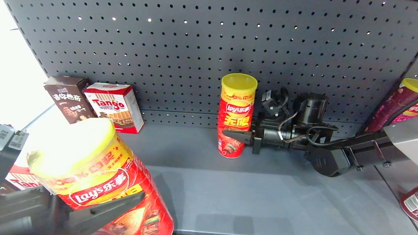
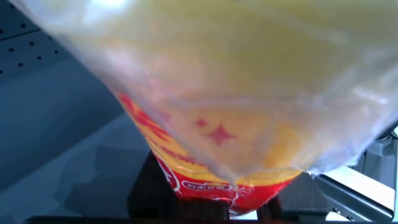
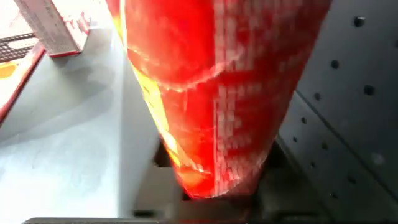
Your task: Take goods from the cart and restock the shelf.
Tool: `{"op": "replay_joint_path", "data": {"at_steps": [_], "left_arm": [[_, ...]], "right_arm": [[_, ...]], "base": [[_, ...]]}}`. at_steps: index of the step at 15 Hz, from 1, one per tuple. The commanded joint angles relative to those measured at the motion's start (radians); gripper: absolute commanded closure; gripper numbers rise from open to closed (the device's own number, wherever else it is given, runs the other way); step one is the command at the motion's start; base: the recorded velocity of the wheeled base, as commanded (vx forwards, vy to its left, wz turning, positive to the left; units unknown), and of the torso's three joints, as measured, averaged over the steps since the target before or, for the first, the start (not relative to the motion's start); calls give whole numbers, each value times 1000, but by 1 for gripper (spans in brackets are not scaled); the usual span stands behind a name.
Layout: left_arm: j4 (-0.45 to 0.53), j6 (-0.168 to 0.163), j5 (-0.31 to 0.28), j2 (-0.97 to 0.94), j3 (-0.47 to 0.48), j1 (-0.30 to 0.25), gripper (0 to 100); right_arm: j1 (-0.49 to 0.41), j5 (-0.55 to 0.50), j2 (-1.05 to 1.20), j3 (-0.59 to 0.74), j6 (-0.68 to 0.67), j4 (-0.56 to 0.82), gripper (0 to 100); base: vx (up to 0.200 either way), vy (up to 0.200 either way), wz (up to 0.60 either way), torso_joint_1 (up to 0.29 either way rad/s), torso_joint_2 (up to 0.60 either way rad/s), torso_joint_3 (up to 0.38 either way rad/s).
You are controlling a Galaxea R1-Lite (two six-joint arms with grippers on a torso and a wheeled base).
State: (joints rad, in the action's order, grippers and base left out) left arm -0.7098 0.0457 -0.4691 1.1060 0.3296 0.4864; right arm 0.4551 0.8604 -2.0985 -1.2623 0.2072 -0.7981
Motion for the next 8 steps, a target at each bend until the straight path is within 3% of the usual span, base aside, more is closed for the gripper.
{"op": "replay_joint_path", "data": {"at_steps": [1,5,8], "left_arm": [[1,0,0,0,-1,0,100],[1,0,0,-1,-1,0,100],[1,-1,0,-1,-1,-2,100]], "right_arm": [[8,-1,12,8,-2,2,100],[23,-15,84,52,-9,5,100],[68,-60,189,156,-35,-3,100]], "base": [[0,0,0,0,0,0],[0,0,0,0,0,0],[0,0,0,0,0,0]]}}
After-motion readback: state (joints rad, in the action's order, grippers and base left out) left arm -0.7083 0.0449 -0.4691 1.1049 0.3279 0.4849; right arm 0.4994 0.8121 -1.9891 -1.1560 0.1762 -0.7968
